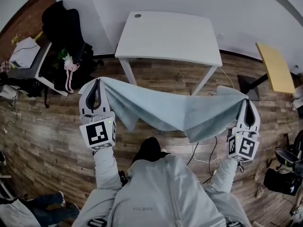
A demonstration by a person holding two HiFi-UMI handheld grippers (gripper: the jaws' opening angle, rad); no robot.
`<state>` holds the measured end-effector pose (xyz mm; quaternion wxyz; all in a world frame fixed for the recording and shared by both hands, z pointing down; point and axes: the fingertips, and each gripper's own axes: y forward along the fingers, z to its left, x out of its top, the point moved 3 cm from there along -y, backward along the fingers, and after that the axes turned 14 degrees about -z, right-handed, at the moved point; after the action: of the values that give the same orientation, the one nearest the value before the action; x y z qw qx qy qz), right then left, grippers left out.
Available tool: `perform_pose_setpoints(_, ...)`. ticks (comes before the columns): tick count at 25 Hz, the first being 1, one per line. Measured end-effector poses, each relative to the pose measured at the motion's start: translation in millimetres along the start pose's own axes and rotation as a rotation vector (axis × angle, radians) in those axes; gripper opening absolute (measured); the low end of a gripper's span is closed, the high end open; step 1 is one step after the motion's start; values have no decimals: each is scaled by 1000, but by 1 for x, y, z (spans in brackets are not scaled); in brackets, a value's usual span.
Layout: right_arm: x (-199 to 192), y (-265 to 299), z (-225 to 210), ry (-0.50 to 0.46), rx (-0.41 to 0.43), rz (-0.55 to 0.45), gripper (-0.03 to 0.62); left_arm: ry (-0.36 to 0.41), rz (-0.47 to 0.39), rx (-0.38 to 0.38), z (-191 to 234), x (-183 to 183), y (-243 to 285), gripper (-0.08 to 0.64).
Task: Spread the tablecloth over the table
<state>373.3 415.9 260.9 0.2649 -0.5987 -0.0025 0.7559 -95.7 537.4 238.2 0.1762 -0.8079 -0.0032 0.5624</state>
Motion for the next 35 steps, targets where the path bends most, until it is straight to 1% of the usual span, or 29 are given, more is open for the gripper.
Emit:
perform_pose_setpoints(4,-8,10,3,-6,3,1,23,6,12,-5,-5,-11,12,25)
perform_pose_setpoints(8,-23,32,9,-3,-4,12,23,10,14,-10,-8,-28,37,25)
perform_pose_setpoints(13,-44,78,18,-28,-12,39,23,-14,32,-23,-5,-58,92,25)
perform_pose_setpoints(19,-55,137,26,-57,-46,62,23,-22,53,-44,15,-87,161,25)
perform_pose_setpoints(22,-58,168,26,-79,-58,58,23,-25,42,-49,21,-95,193,25)
perform_pose_setpoints(26,-60,198,29,-96,-98,53,23,-28,18,-60,33,-102,225,25)
perform_pose_setpoints(32,-55,236,38,-145,-114,27,23,-27,-23,-72,55,-109,258,25)
perform_pose_setpoints(35,-56,249,38,-160,-120,24,23,-33,-29,-75,59,-115,269,25)
